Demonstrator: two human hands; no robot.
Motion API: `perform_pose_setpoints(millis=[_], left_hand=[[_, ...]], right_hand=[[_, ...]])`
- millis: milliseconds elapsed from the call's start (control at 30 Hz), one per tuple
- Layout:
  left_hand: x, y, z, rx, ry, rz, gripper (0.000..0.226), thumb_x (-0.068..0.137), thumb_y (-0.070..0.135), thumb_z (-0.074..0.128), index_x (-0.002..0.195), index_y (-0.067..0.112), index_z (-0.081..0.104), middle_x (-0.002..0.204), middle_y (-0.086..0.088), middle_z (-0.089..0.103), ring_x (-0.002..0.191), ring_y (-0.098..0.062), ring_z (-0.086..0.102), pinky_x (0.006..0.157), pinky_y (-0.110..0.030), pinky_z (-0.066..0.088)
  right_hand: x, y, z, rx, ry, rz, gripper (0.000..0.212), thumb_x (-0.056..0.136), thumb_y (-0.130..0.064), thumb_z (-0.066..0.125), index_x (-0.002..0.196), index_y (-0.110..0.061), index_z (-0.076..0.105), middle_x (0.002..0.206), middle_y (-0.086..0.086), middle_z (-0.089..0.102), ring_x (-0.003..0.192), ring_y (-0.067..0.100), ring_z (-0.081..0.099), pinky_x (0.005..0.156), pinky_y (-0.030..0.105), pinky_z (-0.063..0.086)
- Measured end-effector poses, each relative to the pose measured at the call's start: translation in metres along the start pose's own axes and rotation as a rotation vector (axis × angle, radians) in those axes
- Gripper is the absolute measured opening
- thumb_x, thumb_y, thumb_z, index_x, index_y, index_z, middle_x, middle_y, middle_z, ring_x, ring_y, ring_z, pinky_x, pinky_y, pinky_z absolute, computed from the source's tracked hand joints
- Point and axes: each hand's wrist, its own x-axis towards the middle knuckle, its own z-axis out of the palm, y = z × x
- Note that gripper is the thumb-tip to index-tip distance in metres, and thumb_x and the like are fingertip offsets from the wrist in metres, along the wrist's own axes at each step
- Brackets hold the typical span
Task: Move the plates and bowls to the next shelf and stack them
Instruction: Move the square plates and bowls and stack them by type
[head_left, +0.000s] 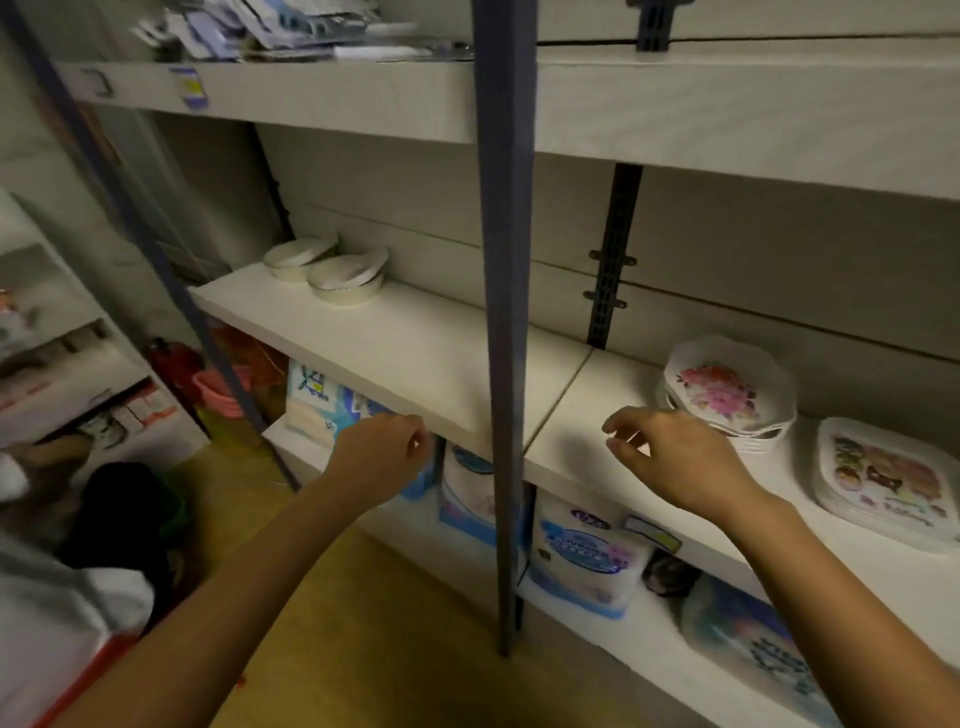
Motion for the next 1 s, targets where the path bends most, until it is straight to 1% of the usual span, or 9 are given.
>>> perform_pose_setpoints(millis=[33, 167, 300, 433, 633, 767, 867, 933, 1000], left_hand=[[0.0, -0.016, -0.002, 0.005, 0.006, -0.002, 0.03, 0.096, 0.032, 0.041, 0.106, 0.012, 0.06, 0.105, -0.009, 0.067, 0.094, -0.024, 0.062, 0.081, -0.033, 0.048], [0.006, -0.08, -0.01, 0.033, 0.006, 0.004, 0.029, 0.095, 0.033, 0.044, 0.111, 0.014, 0.058, 0.112, -0.006, 0.066, 0.101, -0.022, 0.06, 0.083, -0.031, 0.048], [0.014, -0.134, -0.024, 0.034, 0.014, -0.011, 0.031, 0.095, 0.035, 0.044, 0.113, 0.013, 0.058, 0.113, -0.005, 0.065, 0.103, -0.02, 0.06, 0.083, -0.029, 0.049], [0.02, -0.178, -0.035, 0.05, 0.03, -0.017, 0.031, 0.094, 0.035, 0.044, 0.112, 0.014, 0.058, 0.112, -0.005, 0.066, 0.103, -0.02, 0.06, 0.088, -0.033, 0.052], [0.043, -0.234, -0.046, 0.006, 0.081, -0.077, 0.03, 0.094, 0.033, 0.047, 0.112, 0.013, 0.059, 0.112, -0.005, 0.066, 0.1, -0.018, 0.061, 0.085, -0.029, 0.049], [0.069, -0.264, -0.051, -0.001, 0.073, -0.085, 0.028, 0.095, 0.03, 0.046, 0.111, 0.011, 0.059, 0.109, -0.005, 0.066, 0.097, -0.016, 0.061, 0.081, -0.023, 0.046], [0.103, -0.288, -0.052, 0.0, 0.075, -0.079, 0.025, 0.094, 0.03, 0.047, 0.104, 0.011, 0.061, 0.105, -0.005, 0.067, 0.088, -0.014, 0.059, 0.077, -0.022, 0.045], [0.129, -0.303, -0.053, -0.001, 0.077, -0.071, 0.024, 0.094, 0.029, 0.047, 0.099, 0.01, 0.061, 0.101, -0.005, 0.068, 0.081, -0.011, 0.054, 0.074, -0.021, 0.043], [0.154, -0.317, -0.055, -0.007, 0.066, -0.06, 0.025, 0.094, 0.03, 0.047, 0.1, 0.01, 0.06, 0.101, -0.005, 0.067, 0.084, -0.012, 0.056, 0.078, -0.022, 0.045]], right_hand=[[0.004, -0.015, 0.006, 0.007, 0.01, -0.007, 0.027, 0.092, -0.034, 0.048, 0.116, -0.027, 0.06, 0.11, -0.005, 0.067, 0.101, 0.019, 0.062, 0.082, 0.034, 0.052], [0.023, -0.073, 0.028, 0.044, 0.041, -0.033, 0.025, 0.091, -0.034, 0.049, 0.112, -0.028, 0.061, 0.107, -0.003, 0.068, 0.096, 0.019, 0.063, 0.08, 0.034, 0.051], [0.045, -0.123, 0.043, 0.055, 0.052, -0.047, 0.025, 0.091, -0.031, 0.05, 0.114, -0.027, 0.06, 0.113, -0.002, 0.066, 0.099, 0.021, 0.062, 0.084, 0.038, 0.052], [0.072, -0.161, 0.054, 0.047, 0.023, -0.063, 0.027, 0.093, -0.033, 0.048, 0.116, -0.025, 0.059, 0.112, -0.005, 0.066, 0.098, 0.017, 0.063, 0.082, 0.036, 0.054], [0.127, -0.198, 0.066, -0.005, 0.016, -0.079, 0.028, 0.093, -0.034, 0.046, 0.117, -0.025, 0.058, 0.113, -0.004, 0.064, 0.098, 0.019, 0.061, 0.079, 0.034, 0.051], [0.17, -0.217, 0.077, -0.027, 0.024, -0.088, 0.028, 0.094, -0.034, 0.045, 0.117, -0.025, 0.058, 0.115, -0.003, 0.064, 0.099, 0.018, 0.06, 0.073, 0.028, 0.043], [0.208, -0.23, 0.086, -0.032, 0.039, -0.092, 0.028, 0.094, -0.033, 0.045, 0.118, -0.024, 0.058, 0.116, -0.003, 0.064, 0.1, 0.018, 0.061, 0.072, 0.026, 0.041], [0.234, -0.236, 0.092, -0.033, 0.042, -0.083, 0.029, 0.094, -0.034, 0.045, 0.118, -0.024, 0.058, 0.116, -0.003, 0.064, 0.099, 0.018, 0.061, 0.071, 0.026, 0.041], [0.261, -0.243, 0.095, -0.028, 0.04, -0.065, 0.029, 0.094, -0.034, 0.044, 0.118, -0.024, 0.058, 0.116, -0.004, 0.064, 0.099, 0.018, 0.061, 0.073, 0.028, 0.045]])
